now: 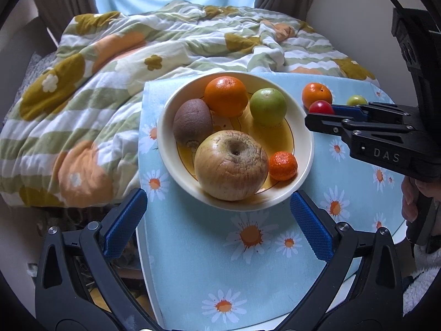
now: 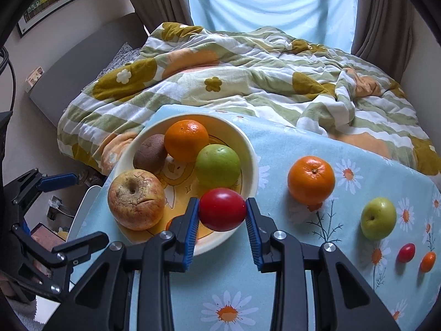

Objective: Organize fruits
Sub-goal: 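Lower the red tomato into the bowl and open the right tool, then withdraw both tools from the bowl toward the remaining fruit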

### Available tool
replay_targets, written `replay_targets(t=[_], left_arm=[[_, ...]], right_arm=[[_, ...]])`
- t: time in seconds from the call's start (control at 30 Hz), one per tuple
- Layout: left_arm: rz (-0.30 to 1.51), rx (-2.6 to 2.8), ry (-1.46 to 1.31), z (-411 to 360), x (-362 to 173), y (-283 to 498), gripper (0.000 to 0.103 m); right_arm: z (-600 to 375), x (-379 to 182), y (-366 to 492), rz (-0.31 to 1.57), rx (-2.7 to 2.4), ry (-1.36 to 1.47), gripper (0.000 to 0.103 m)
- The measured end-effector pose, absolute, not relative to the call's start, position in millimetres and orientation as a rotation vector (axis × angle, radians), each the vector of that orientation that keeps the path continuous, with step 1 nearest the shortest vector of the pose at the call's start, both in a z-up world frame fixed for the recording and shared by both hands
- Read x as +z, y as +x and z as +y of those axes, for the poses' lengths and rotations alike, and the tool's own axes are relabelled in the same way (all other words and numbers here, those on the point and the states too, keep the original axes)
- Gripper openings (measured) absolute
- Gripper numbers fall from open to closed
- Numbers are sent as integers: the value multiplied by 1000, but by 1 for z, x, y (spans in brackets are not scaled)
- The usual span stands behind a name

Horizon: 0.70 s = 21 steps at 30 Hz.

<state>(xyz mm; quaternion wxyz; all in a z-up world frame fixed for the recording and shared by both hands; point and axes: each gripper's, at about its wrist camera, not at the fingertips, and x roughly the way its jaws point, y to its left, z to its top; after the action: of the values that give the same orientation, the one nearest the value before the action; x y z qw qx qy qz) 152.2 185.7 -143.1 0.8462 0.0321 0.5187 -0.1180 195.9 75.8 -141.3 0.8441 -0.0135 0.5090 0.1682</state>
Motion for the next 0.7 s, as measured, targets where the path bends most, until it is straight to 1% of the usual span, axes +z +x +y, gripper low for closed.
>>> replay_targets(t=[0.4,0.57,0.6,0.63,0.67,0.7], left_arm=[[1114,-230,25,195,-152,139,103],[1110,-216,30,197,-153,134,103],[1107,-214,27,198,-152,133,103],[1105,-210,23,199,-150,132,103],[1104,-203,19,199,-149,131,103],[1102,-194,19,200,-148,131,103]], right_arm=[[96,-168,209,1121,372,-29,31],[100,-169,210,1112,381,-41,31],[99,-166,209,1098,379,-39,43],[99,-164,209,1092,387,-32,66],[99,-162,209,1091,400,-21,79],[99,-160,207,1079,406,-10,94]])
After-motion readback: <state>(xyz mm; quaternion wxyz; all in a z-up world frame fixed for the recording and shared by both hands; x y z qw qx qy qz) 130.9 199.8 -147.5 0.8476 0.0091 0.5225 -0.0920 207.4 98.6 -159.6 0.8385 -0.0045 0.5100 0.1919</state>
